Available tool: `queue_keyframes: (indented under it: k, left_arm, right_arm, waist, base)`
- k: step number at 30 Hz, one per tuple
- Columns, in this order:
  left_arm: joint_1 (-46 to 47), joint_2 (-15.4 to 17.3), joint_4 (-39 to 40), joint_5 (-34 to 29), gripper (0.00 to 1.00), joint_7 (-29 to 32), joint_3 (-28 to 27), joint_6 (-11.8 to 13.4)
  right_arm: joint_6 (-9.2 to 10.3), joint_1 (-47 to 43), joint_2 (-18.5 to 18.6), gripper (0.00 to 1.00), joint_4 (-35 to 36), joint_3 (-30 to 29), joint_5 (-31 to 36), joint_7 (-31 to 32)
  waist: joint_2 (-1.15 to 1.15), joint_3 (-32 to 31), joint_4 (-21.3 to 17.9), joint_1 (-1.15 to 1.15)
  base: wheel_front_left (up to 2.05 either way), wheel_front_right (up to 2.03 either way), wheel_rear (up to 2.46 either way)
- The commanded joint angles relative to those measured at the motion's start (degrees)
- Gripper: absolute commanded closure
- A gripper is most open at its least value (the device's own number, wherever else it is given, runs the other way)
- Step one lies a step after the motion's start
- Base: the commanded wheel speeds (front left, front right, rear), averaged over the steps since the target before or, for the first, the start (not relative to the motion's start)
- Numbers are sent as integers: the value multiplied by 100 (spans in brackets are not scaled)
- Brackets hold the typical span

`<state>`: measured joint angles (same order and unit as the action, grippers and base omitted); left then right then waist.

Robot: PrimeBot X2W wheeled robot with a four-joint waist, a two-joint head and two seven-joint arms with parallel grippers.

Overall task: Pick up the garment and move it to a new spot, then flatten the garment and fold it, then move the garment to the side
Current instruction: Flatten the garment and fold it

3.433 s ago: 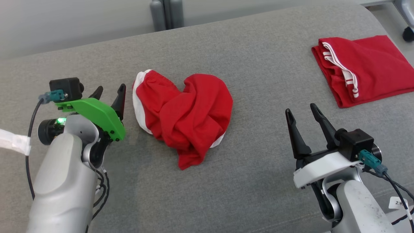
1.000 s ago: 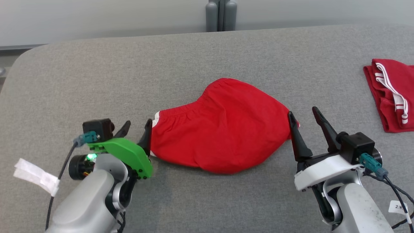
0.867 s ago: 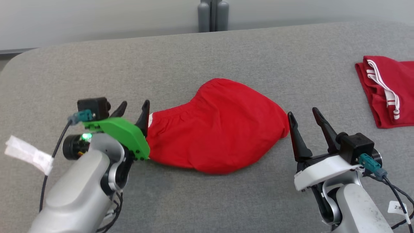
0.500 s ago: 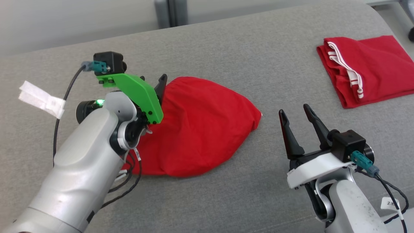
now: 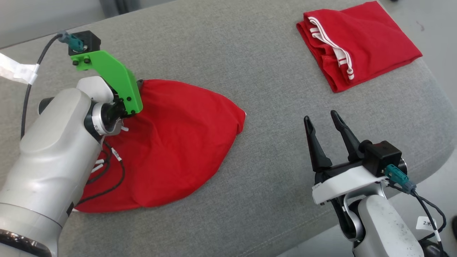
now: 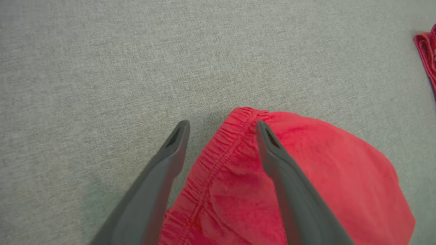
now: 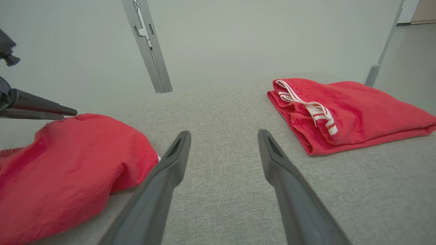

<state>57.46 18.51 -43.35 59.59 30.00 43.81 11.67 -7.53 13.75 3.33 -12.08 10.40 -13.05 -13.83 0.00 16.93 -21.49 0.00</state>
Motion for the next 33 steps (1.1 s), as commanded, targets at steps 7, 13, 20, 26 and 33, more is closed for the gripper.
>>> queue_keyframes:
  k: [7, 13, 20, 26, 33]
  left_arm:
    - [147, 50, -82, 139, 0, 718, 142, -92]
    - [113, -106, 299, 61, 100, 24, 61, -451]
    - [640, -375, 494, -551, 100, -2006, -95, -905]
    - [1230, -694, 710, -817, 100, -3128, -188, -1397]
    - [973, -809, 1169, -980, 100, -3608, 161, -1763]
  right_arm:
    - [10, 103, -27, 0, -48, -69, -16, -97]
    - [9, 210, -36, 0, -78, 97, 131, -120]
    - [10, 273, 7, 0, -134, 195, 313, -97]
    - [10, 162, 46, 0, -157, 149, 279, -40]
    - [9, -49, 135, 0, -16, -5, 314, 58]
  waist:
    - [0, 335, -229, 0]
    - [0, 240, 0, 0]
    - [0, 47, 163, 0]
    - [0, -205, 305, 0]
    - [0, -371, 656, 0]
  base:
    - [0, 0, 0]
    - [0, 0, 0]
    - [0, 0, 0]
    - [0, 0, 0]
    - [0, 0, 0]
